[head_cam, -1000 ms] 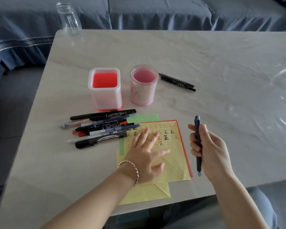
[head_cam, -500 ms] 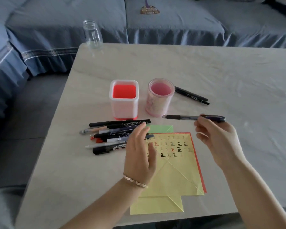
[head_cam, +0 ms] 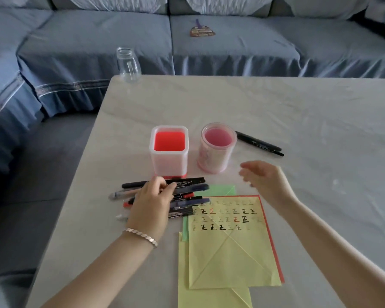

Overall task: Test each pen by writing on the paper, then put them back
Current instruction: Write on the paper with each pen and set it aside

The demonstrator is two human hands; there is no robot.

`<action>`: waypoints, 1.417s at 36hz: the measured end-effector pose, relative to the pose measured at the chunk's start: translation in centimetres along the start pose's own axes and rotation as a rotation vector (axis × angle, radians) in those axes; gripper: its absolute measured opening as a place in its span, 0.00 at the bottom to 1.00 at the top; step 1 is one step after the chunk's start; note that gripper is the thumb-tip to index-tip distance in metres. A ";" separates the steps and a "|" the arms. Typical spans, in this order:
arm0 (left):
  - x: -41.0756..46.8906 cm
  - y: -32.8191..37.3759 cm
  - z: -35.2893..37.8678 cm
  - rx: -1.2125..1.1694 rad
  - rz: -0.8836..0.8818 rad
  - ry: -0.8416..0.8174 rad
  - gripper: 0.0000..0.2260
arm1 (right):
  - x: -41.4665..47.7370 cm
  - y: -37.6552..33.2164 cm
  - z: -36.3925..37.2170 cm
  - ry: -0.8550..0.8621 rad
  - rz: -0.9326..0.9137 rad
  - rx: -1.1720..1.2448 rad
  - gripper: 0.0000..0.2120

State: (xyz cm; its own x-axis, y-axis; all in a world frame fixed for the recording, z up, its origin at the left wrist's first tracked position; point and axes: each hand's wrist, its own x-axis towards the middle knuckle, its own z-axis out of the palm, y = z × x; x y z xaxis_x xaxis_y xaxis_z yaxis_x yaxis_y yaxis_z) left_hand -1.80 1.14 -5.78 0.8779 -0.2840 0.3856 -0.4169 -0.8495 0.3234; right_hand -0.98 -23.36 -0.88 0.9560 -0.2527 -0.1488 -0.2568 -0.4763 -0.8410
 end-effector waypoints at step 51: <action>-1.0 10.9 0.2 -0.594 0.283 -0.416 0.18 | -9.5 -0.4 -1.3 -0.068 0.038 0.420 0.15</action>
State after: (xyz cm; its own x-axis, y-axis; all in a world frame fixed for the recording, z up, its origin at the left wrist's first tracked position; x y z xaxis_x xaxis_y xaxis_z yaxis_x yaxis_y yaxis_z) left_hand -7.17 -7.89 -2.78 0.6863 -0.6981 0.2042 -0.5916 -0.3724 0.7151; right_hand -10.16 -21.85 1.57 0.9578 -0.2008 -0.2057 -0.2253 -0.0800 -0.9710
